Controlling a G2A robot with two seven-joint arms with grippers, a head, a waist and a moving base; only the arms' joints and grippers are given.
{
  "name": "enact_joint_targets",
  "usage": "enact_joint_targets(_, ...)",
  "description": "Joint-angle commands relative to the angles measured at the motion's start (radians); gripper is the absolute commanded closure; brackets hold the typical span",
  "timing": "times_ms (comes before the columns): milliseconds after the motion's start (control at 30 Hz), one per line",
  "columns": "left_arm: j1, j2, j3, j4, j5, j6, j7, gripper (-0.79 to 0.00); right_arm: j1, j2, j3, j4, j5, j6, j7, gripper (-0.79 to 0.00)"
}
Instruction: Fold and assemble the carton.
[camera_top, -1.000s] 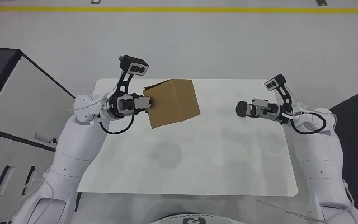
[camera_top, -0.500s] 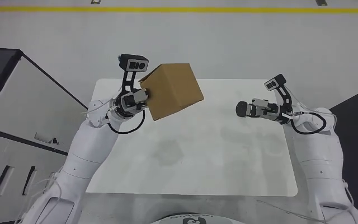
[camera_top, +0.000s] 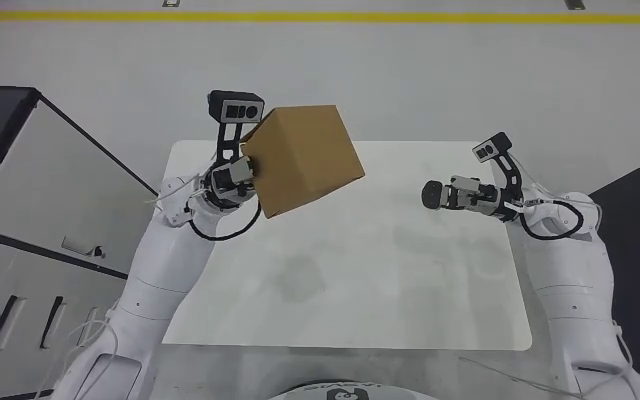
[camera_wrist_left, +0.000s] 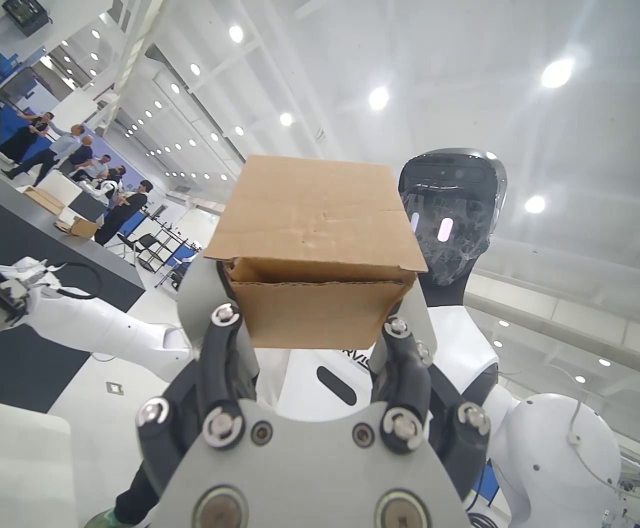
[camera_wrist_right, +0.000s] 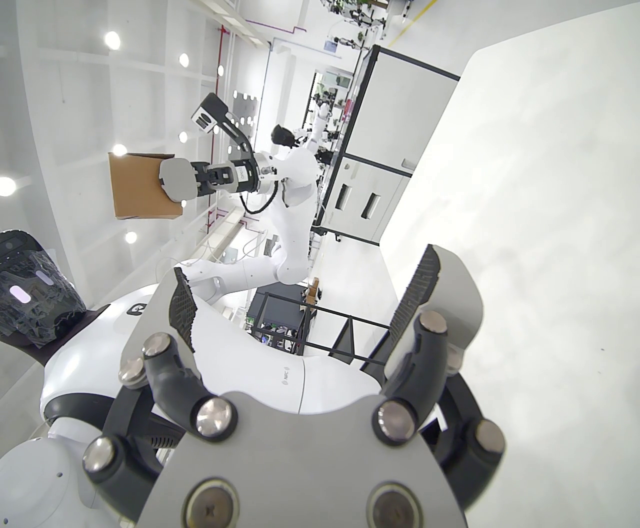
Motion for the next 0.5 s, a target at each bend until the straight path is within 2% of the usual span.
enact_joint_targets(0, 0.000, 0.000, 0.000, 0.000, 0.000, 0.000, 0.000, 0.000, 0.000, 0.000, 0.000, 0.000, 0.000, 0.000, 0.000, -0.785)
enact_joint_targets(100, 0.020, -0.003, 0.002, -0.021, -0.032, 0.013, 0.029, 0.000, 0.000, 0.000, 0.000, 0.000, 0.000, 0.000, 0.000, -0.785)
enact_joint_targets(467, 0.034, -0.029, 0.023, 0.004, -0.211, 0.075, -0.074, 0.000, 0.000, 0.000, 0.000, 0.000, 0.000, 0.000, 0.000, -0.785)
